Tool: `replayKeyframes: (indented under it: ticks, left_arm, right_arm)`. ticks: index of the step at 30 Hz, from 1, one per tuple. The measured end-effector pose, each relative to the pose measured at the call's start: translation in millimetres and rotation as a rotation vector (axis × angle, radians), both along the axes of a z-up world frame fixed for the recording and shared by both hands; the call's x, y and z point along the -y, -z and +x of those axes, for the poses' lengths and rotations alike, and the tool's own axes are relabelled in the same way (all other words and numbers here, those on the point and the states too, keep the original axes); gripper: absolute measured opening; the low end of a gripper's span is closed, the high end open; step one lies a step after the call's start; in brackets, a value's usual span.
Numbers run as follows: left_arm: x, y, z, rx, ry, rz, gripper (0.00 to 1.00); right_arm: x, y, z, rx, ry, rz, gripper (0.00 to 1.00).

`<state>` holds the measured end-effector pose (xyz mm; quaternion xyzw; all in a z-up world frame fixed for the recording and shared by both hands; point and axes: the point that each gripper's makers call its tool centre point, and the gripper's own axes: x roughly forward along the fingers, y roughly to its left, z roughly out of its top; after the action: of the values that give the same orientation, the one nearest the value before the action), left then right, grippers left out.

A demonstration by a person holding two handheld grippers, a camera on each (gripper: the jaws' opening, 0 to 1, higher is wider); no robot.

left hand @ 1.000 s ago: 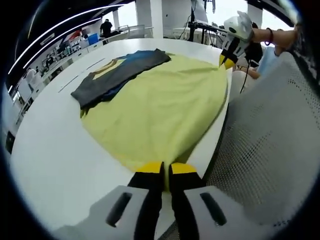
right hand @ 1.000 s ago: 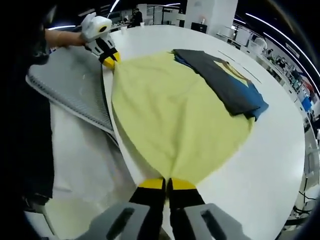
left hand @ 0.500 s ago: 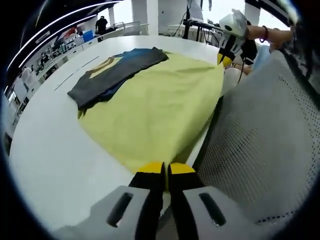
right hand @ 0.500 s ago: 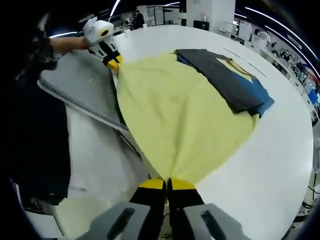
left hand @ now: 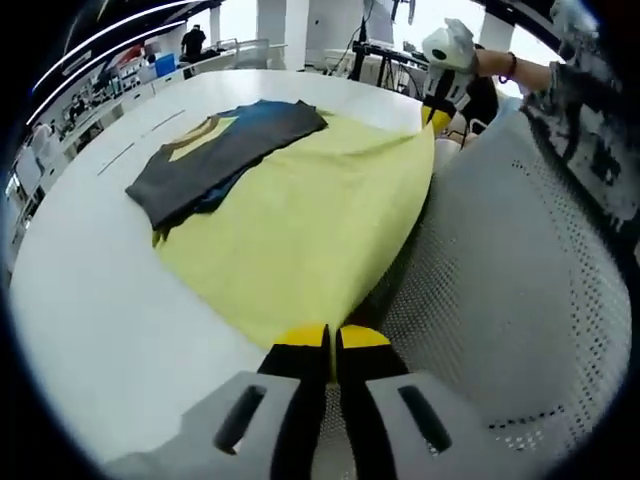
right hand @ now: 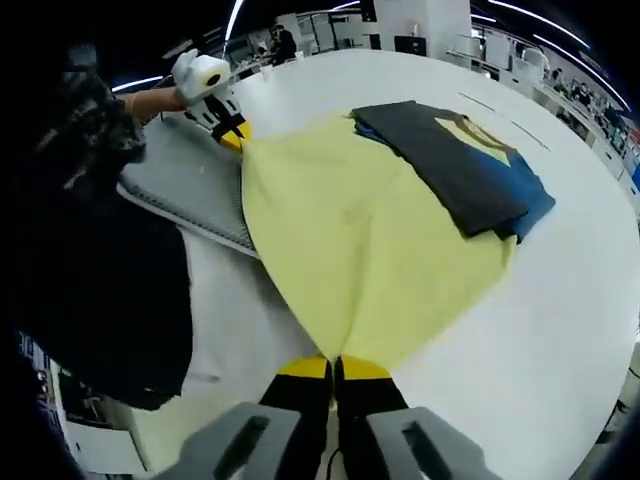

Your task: Fold the garment on the visible template until the final outline fits inside the template.

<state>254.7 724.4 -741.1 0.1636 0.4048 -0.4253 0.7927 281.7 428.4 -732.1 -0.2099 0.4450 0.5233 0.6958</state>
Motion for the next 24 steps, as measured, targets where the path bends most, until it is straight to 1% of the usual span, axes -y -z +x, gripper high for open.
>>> replayKeyframes:
  ticks: [1, 3, 4, 6, 8, 9, 14, 16, 18, 19, 20, 21, 23, 24]
  left_arm:
    - [-1.3, -2.4, 2.0, 0.010, -0.005, 0.003, 0.00]
    - [-1.4, -11.3, 8.8, 0.040, -0.022, -0.005, 0.00]
    - [-1.0, -14.5, 10.8, 0.047, -0.026, -0.008, 0.00]
    - [-0.9, -21.8, 19.4, 0.079, -0.036, 0.000, 0.00]
    - [-1.6, -29.1, 30.3, 0.106, -0.075, -0.013, 0.00]
    - [-2.2, -31.5, 34.5, 0.116, -0.093, -0.018, 0.00]
    - [-7.0, -42.1, 54.6, 0.166, -0.150, -0.019, 0.00]
    - [-7.8, -46.4, 61.0, 0.185, -0.161, -0.016, 0.00]
    - [-11.5, -52.4, 72.8, 0.225, -0.202, -0.005, 0.00]
    - [-12.0, -54.2, 76.3, 0.232, -0.216, -0.006, 0.00]
    - [-12.3, -58.4, 82.9, 0.255, -0.237, -0.012, 0.00]
    - [-12.5, -60.9, 86.8, 0.266, -0.254, -0.018, 0.00]
    - [-13.6, -63.8, 93.9, 0.272, -0.279, -0.021, 0.00]
    - [-16.3, -64.6, 99.1, 0.267, -0.321, -0.025, 0.00]
  right_arm:
    - [-0.4, -3.1, 3.8, 0.006, 0.018, 0.012, 0.00]
    - [0.8, -9.6, 14.8, 0.041, 0.052, 0.023, 0.00]
    - [0.9, -12.1, 18.0, 0.052, 0.060, 0.027, 0.00]
    - [0.2, -18.4, 25.4, 0.084, 0.067, 0.032, 0.00]
    - [-0.5, -23.8, 33.5, 0.112, 0.087, 0.034, 0.00]
    - [-1.1, -27.1, 39.2, 0.134, 0.099, 0.037, 0.00]
    - [-4.8, -40.5, 59.6, 0.198, 0.144, 0.062, 0.00]
    - [-6.2, -48.3, 72.9, 0.244, 0.181, 0.076, 0.00]
    - [-9.4, -55.7, 83.1, 0.262, 0.217, 0.106, 0.00]
    - [-8.0, -57.1, 91.0, 0.278, 0.228, 0.109, 0.00]
    - [-7.3, -58.1, 95.9, 0.289, 0.236, 0.107, 0.00]
    - [-7.9, -59.3, 98.9, 0.297, 0.238, 0.106, 0.00]
    - [-9.9, -64.1, 108.9, 0.321, 0.260, 0.116, 0.00]
    - [-11.4, -66.3, 113.5, 0.326, 0.269, 0.124, 0.00]
